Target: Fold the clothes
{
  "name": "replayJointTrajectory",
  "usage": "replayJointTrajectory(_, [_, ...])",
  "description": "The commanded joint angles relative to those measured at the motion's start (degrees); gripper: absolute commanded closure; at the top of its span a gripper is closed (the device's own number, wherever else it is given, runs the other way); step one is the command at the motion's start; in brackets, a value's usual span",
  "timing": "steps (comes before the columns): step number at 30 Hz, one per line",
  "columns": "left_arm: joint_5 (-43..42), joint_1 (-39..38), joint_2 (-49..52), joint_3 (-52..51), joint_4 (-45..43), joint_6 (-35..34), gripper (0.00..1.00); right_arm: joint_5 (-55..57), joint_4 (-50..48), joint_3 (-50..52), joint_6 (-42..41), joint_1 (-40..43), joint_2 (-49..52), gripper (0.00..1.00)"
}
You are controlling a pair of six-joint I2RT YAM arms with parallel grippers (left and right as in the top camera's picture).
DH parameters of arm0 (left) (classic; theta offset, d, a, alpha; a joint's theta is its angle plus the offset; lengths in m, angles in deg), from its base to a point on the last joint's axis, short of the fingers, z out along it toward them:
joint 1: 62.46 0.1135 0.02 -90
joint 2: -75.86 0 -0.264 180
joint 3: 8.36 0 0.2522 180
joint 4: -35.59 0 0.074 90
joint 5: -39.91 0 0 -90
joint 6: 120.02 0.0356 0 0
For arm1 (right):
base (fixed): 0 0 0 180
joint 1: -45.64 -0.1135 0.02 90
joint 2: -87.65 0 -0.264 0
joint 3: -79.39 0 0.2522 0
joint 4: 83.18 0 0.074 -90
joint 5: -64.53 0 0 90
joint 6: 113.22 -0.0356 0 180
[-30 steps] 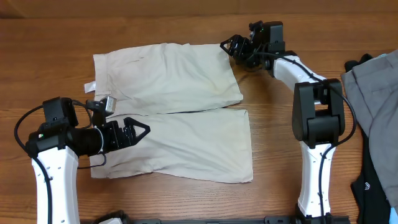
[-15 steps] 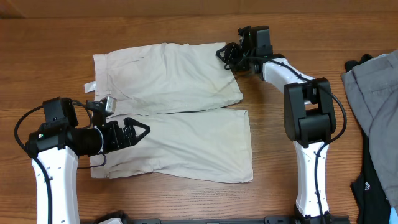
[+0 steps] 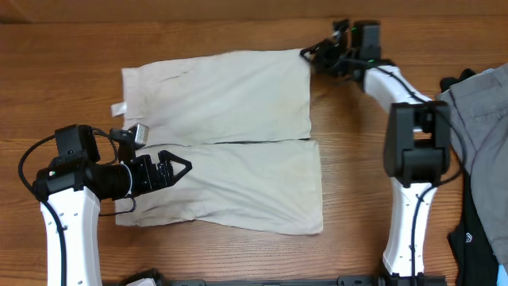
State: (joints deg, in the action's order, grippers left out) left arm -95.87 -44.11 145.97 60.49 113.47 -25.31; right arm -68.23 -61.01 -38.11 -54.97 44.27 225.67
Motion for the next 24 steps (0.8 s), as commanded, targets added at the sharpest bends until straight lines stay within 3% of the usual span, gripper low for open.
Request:
replayJointTrajectory(1, [0.2, -0.4, -0.9, 1.0, -0.1, 1.3, 0.0, 1.7, 1.7, -1.7, -2.4, 2.3, -3.2, 0.96])
replayJointTrajectory(2, [0.4, -0.4, -0.9, 1.0, -0.1, 1.3, 0.0, 2.7, 2.5, -1.7, -2.3, 2.5, -3.2, 0.94])
replayJointTrajectory(3, [0.6, -0.4, -0.9, 1.0, -0.1, 1.3, 0.0, 3.1, 3.1, -1.7, -1.1, 2.6, -3.2, 0.68])
replayJointTrajectory(4, [0.8, -0.4, -0.9, 1.0, -0.1, 1.3, 0.0, 3.1, 3.5, -1.7, 0.3, 2.9, -3.2, 0.28])
replayJointTrajectory(5, [1.0, -0.4, -0.9, 1.0, 0.0, 1.3, 0.0, 3.0, 4.1, -1.8, 1.0, 3.2, -3.2, 0.17])
replayJointTrajectory(7, [1.0, -0.4, -0.9, 1.0, 0.0, 1.3, 0.0, 2.1, 6.2, -1.8, 2.9, 4.5, -3.7, 0.18])
replayJointTrajectory(9, [1.0, -0.4, -0.9, 1.0, -0.1, 1.3, 0.0, 0.3, 9.1, -1.8, 6.1, 6.3, -4.9, 0.09])
replayJointTrajectory(10, [1.0, -0.4, -0.9, 1.0, -0.1, 1.4, 0.0, -0.7, 10.8, -1.8, 7.5, 7.2, -5.9, 0.0])
replayJointTrajectory(15, [1.0, -0.3, -0.9, 4.5, 0.6, 1.8, 0.0, -2.3, 22.2, -1.8, 15.9, 11.2, -15.9, 0.0])
replayJointTrajectory(19, [2.0, -0.3, -0.9, 10.9, 2.7, 1.7, 0.0, -1.8, 31.5, -1.8, 17.7, 13.6, -26.8, 0.0])
replayJointTrajectory(24, [11.4, -0.3, -1.0, 19.8, 9.3, -3.5, 0.0, 2.5, 42.9, -1.8, 17.7, 15.7, -40.3, 0.0])
